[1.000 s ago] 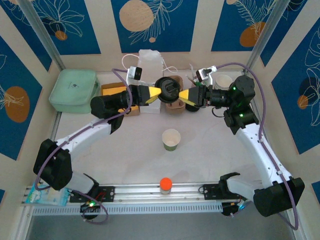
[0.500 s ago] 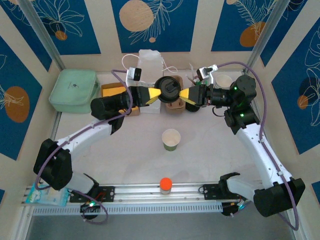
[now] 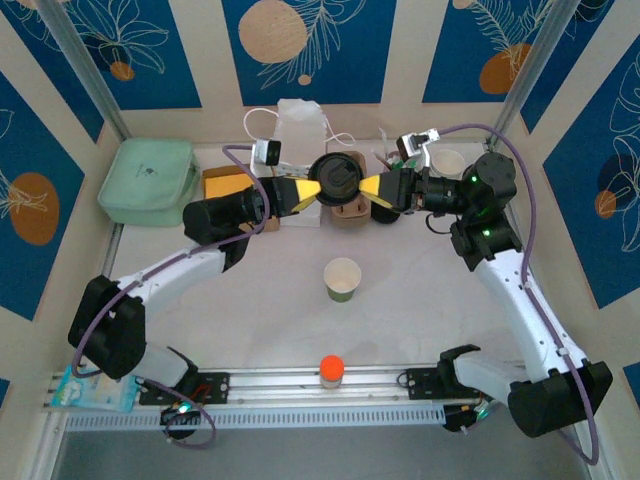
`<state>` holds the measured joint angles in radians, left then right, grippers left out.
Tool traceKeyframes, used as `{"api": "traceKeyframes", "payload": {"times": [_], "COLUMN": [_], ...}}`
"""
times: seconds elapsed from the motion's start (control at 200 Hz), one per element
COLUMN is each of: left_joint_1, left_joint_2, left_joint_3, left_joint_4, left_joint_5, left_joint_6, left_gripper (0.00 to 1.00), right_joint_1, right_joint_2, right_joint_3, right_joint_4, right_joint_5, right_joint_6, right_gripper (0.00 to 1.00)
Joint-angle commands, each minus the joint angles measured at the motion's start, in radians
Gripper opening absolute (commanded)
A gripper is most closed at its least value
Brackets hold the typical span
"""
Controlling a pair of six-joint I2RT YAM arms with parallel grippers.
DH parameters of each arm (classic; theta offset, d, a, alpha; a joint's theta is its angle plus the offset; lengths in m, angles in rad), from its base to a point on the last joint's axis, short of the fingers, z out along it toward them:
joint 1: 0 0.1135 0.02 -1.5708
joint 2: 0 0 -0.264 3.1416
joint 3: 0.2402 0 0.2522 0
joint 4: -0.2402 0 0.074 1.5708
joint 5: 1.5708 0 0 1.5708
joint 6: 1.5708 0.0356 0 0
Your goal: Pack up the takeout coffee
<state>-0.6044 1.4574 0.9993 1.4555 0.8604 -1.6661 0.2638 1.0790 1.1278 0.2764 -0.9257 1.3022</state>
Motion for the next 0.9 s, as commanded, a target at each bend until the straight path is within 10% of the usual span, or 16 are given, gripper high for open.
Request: {"api": "traceKeyframes", "payload": {"times": [0.0,0.245,0.896], "left_joint_1": [-0.021,-0.021,-0.020], "left_joint_2": [0.034,0.035,0.050], "left_joint_3": [-0.034,-0.050,-0.045], "left_joint_4": [-0.047,-0.047,-0.047], "left_joint_5": [0.055,0.046,0.042], "left_joint_6": [0.020,0.025,0.032], "left_gripper": [0.04,0.41,0.78], "right_joint_1": [0.006,-0.010,-0.025], "right_joint_2": [-0.044,-0.068,-0.147], "right_joint_3": [0.018,-0.018,-0.117], "right_joint_4": [0.051,0.050,0.032], "right_joint_5": [-0.002,0.008,0.026], "right_joint_6": [0.000,0.006,0.005], "right_gripper": [0.10,0.09,0.08]}}
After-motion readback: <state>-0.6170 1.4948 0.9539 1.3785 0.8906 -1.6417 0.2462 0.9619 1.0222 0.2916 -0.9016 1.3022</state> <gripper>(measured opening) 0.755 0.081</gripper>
